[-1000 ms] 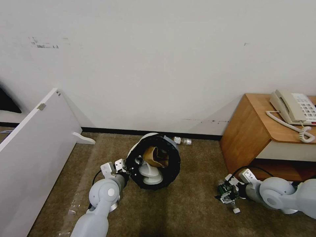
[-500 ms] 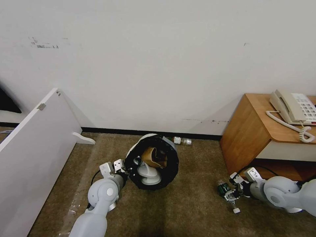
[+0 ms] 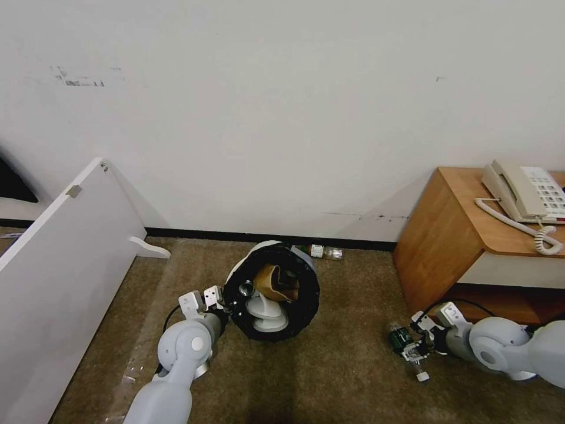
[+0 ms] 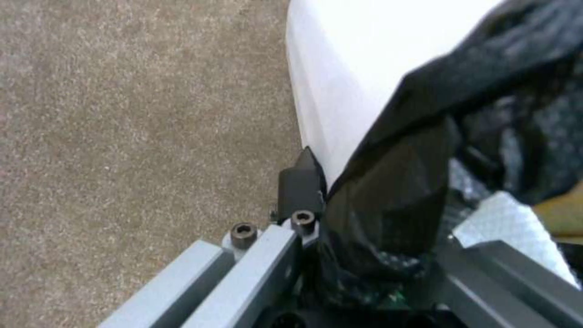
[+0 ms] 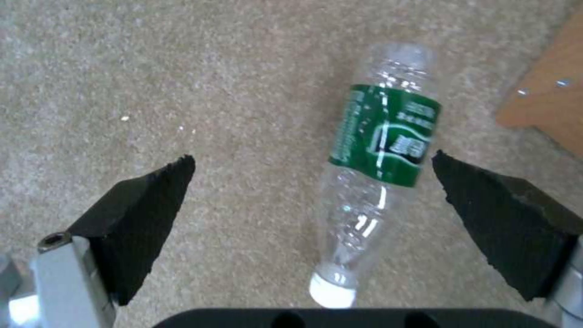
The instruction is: Pick up the trash bin and place the garbage on the floor into it.
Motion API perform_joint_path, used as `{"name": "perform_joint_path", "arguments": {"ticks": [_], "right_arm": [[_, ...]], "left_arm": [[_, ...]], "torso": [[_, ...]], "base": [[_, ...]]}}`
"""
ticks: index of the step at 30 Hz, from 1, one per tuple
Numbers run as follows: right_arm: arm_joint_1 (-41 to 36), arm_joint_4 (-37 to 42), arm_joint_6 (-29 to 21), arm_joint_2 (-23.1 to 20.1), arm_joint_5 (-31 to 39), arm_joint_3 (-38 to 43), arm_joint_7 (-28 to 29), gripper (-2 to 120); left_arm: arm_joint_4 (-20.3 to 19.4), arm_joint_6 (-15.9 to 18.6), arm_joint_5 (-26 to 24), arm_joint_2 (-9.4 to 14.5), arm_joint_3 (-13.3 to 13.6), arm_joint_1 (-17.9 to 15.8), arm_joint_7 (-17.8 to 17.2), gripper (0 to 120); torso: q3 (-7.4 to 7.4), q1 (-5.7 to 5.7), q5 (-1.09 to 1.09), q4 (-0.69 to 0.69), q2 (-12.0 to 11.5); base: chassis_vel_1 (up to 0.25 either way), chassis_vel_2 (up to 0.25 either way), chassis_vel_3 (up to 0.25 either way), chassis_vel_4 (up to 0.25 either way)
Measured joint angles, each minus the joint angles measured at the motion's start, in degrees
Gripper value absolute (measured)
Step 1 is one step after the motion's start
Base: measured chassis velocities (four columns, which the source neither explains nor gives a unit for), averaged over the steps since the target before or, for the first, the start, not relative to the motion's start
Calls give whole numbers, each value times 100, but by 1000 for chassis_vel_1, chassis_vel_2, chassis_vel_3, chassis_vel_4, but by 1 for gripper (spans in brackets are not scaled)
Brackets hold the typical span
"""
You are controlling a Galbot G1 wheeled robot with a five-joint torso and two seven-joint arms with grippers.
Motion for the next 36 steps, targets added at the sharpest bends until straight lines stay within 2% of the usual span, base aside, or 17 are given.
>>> {"name": "perform_joint_path", "arguments": {"ticks": [9,16,36], "right_arm": [[-445,-309,11,-349,-23,268,-28,100],[-492,-577,52,-529,-35,247,-88,100],[-486,-988,97,-580,-31,151,-231,100]], "left_arm": [[38,-10,26,-9,-23,-3,5,0],[80,-18,33,-12,-48,-12,11,0],[277,-34,30,-27,-58,-120,46,0]], "torso": [[0,0,0,0,0],[0,0,0,0,0],[0,0,0,0,0]], "base": [[0,0,0,0],[0,0,0,0],[0,0,0,0]]}}
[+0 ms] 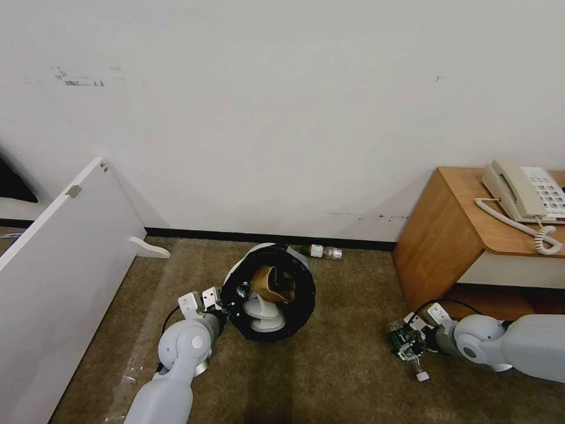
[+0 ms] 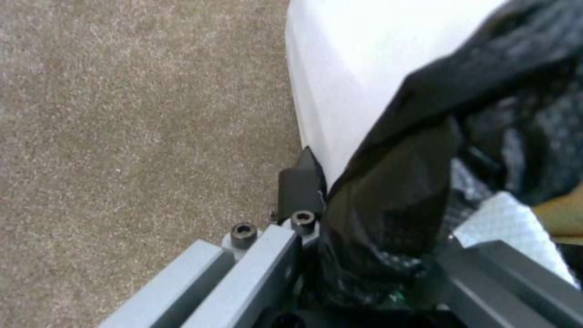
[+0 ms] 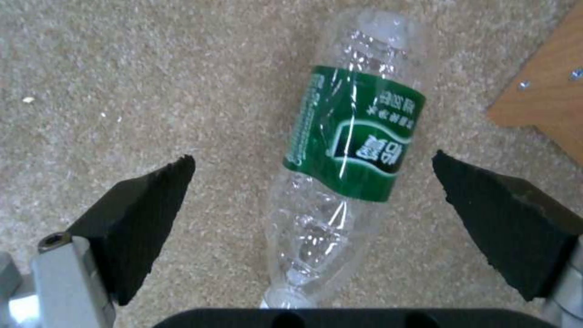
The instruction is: Pick up the trash bin and place the garbage on the floor into it.
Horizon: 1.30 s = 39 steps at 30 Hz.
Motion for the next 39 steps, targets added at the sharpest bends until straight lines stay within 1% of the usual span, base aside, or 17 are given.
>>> {"name": "perform_joint_path", "arguments": {"ticks": [8,12,23,28,30,39], "right_arm": [[0,-204,31,13,-9,-39,-119,100],[0,-241,37,-51,-7,-61,-130,100],[-2,-490,80,-481,77,-159,-129,100],[-4,-554,95,-560,99,-189,-117,100],[-7,-639,109,-661,118,-243,-117,100],[-12,-658,115,-745,139,-315,-123,100]], "left_arm": [[44,-8,-3,6,6,1,25,0],[56,-18,3,11,6,18,43,0],[73,-33,19,36,-33,40,84,0],[73,-36,21,37,-38,44,92,0],[78,-41,23,43,-43,49,102,0],[72,-43,16,75,-83,77,118,0]], "torso": [[0,0,0,0,0],[0,0,0,0,0],[0,0,0,1,0],[0,0,-1,0,0],[0,0,-1,0,0],[0,0,-1,0,0]], "base": [[0,0,0,0],[0,0,0,0],[0,0,0,0],[0,0,0,0],[0,0,0,0],[0,0,0,0]]}}
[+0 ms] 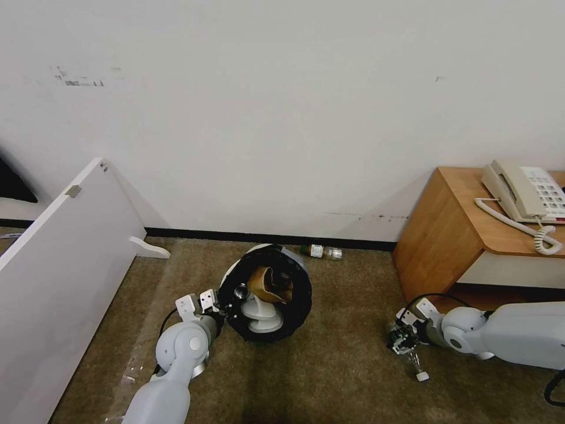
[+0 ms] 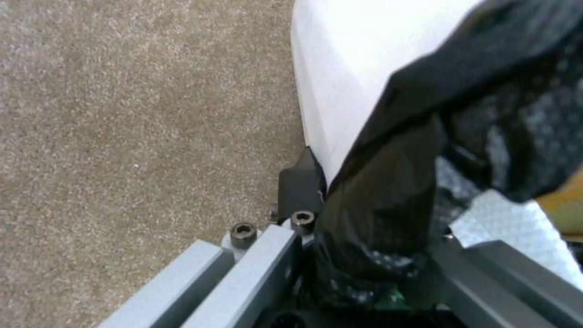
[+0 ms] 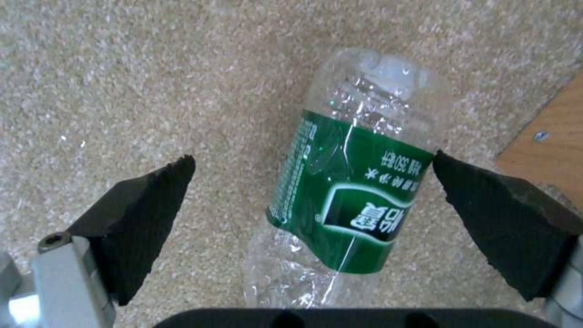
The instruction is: Pick up the trash bin and place the garbage on the floor into it.
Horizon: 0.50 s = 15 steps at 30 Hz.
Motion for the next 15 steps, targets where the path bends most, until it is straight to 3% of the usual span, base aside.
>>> {"name": "perform_joint_path", "arguments": {"ticks": [15], "right_arm": [[-6,-19,-1,-13,6,-59,3,100]], "left_arm": [[6,-16,16,-30,-3,16,4,0]], "torso": [[0,0,1,0,0]], "base": [[0,0,0,0]]}}
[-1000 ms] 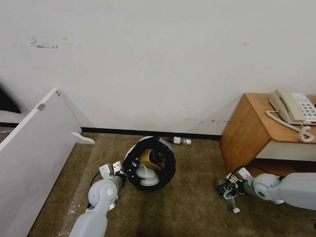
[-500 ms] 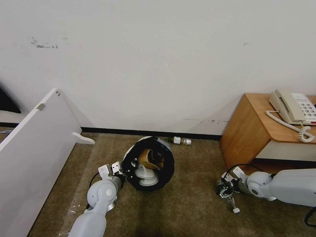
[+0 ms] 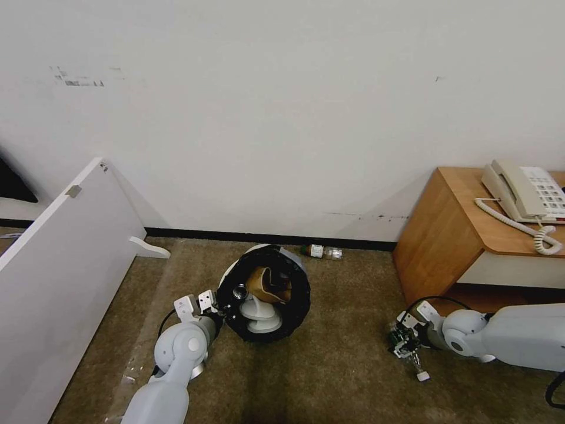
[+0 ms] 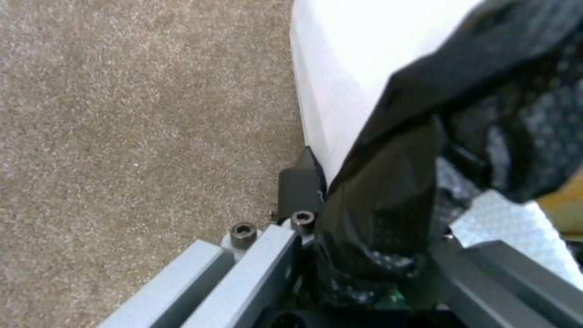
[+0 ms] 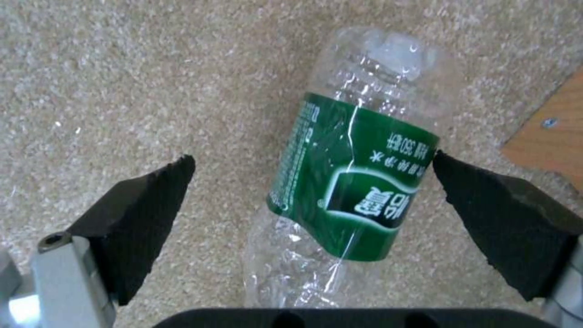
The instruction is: Pick up the trash bin and place the garbage on the floor into it.
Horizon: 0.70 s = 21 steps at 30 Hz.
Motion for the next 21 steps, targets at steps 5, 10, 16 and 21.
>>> {"name": "perform_joint_path", "arguments": {"ticks": [5,10,16,21], "right_arm": [[-2,-36,0,-54,-1,-1,25,100],[-3,-64,-2,-83,0,-1,71,100],[-5,-83,-29,-114,-2,-12,89,95],[-5,-101,-41,-143,-11,-31,82,76]], "left_arm": [[12,-9,30,-17,3,3,5,0],[15,-10,35,-18,1,4,8,0],[26,-12,37,-19,-2,-3,13,0],[41,-14,37,-24,-3,-7,18,0]], "torso": [[0,0,0,0,0],[0,0,0,0,0],[0,0,0,0,0],[0,0,0,0,0]], "base": [[0,0,0,0],[0,0,0,0],[0,0,0,0],[0,0,0,0]]}}
